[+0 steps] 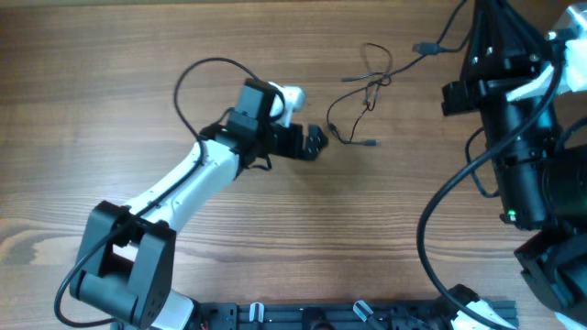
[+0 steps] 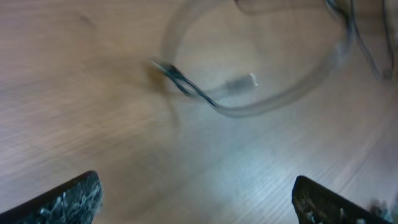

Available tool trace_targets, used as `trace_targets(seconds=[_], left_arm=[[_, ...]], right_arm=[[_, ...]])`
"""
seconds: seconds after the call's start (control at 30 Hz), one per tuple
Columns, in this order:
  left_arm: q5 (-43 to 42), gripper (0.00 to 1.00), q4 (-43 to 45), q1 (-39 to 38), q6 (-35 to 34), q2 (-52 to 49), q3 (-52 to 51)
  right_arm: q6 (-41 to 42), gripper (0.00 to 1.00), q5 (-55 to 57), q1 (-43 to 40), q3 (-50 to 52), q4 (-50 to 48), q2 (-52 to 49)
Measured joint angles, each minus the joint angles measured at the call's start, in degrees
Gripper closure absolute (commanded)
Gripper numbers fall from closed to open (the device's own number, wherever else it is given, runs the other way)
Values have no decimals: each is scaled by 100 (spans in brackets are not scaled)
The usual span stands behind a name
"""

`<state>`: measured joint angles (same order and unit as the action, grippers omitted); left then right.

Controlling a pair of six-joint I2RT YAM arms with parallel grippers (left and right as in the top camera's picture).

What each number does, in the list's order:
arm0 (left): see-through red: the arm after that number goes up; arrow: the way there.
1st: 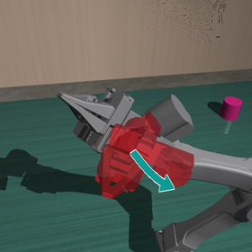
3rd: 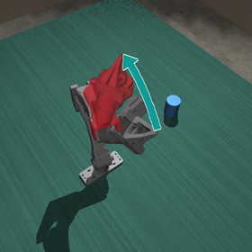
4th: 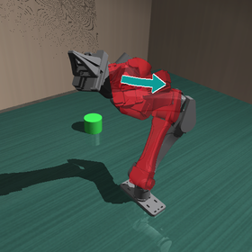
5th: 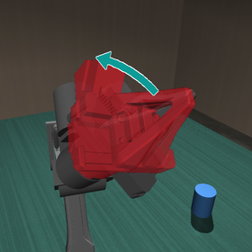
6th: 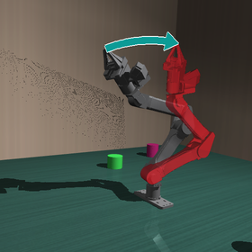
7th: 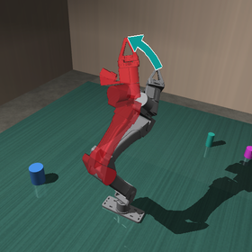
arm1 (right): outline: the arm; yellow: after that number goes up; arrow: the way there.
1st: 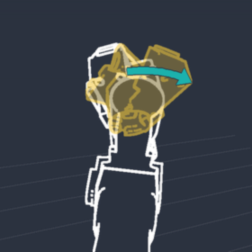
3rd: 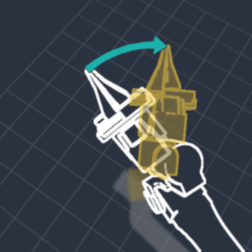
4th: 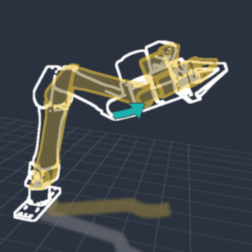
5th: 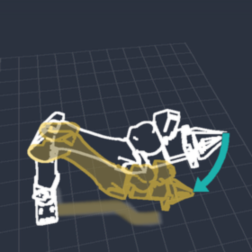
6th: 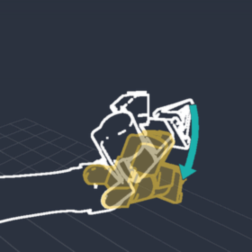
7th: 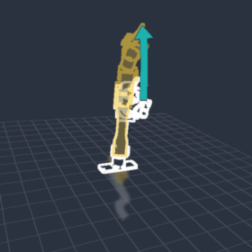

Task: Untangle cables

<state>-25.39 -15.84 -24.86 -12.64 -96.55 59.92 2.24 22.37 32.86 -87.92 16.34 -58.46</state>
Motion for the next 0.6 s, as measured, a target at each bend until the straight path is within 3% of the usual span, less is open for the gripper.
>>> trace_targets(seconds=[0.13, 0.23, 0.33, 0.47, 0.6], left_arm=[[107, 0, 780, 455, -319, 0, 0], [-186, 14, 1749, 413, -505, 0, -13], [-693, 13, 2662, 190, -664, 0, -11], [-1130, 20, 2736, -334, -706, 0, -9], [-1244, 14, 2546, -782, -573, 0, -9]], right_arm=[[2, 96, -293, 0, 0, 201, 138], [26, 96, -723, 0, -2, 376, 271], [26, 96, -866, -2, -2, 450, 280], [0, 96, -916, 0, -2, 450, 280], [0, 96, -931, -2, -2, 448, 280]])
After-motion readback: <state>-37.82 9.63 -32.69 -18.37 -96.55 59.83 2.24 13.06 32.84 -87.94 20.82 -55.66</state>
